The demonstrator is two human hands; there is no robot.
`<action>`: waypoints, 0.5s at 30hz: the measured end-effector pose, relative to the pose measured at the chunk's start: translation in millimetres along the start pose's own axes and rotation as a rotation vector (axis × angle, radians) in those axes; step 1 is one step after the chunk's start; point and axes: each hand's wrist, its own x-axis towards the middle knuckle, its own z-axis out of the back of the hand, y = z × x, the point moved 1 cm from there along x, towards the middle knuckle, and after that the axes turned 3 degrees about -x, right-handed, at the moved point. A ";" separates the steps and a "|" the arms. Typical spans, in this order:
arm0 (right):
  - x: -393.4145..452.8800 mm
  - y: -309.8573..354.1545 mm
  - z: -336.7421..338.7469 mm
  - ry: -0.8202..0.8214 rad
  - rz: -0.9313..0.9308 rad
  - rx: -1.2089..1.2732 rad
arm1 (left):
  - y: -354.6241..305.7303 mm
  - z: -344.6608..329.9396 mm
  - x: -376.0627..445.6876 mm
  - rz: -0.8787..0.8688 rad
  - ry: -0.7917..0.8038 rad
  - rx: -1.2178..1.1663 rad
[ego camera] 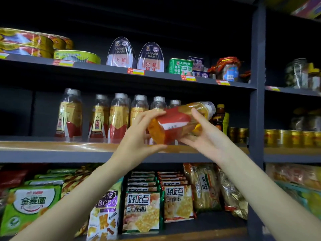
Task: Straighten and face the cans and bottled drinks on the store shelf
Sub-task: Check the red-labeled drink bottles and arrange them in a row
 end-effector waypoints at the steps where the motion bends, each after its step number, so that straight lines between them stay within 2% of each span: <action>1: 0.2 -1.1 -1.8 -0.029 -0.002 0.030 | -1.8 -1.6 0.3 -0.042 0.025 0.038; 3: 1.9 -4.9 -1.3 -0.067 0.021 0.093 | -4.5 -5.6 -0.6 0.004 0.009 -0.036; 5: 1.7 -5.5 -1.2 -0.073 0.060 0.139 | -6.7 -8.2 -2.4 0.163 -0.038 -0.211; 8: 2.9 0.0 -4.0 -0.072 0.099 0.168 | -5.5 -9.5 -2.1 0.332 0.007 -0.377; 12: 6.2 5.0 -5.2 -0.018 0.164 0.083 | -5.7 -7.3 3.8 0.502 -0.008 -0.829; 13: 6.7 4.6 -4.0 0.000 0.158 0.041 | -5.1 -7.4 4.6 0.508 -0.022 -0.850; 15: 6.9 4.5 0.0 0.009 0.116 -0.040 | -0.3 -6.8 4.6 0.442 -0.064 -0.656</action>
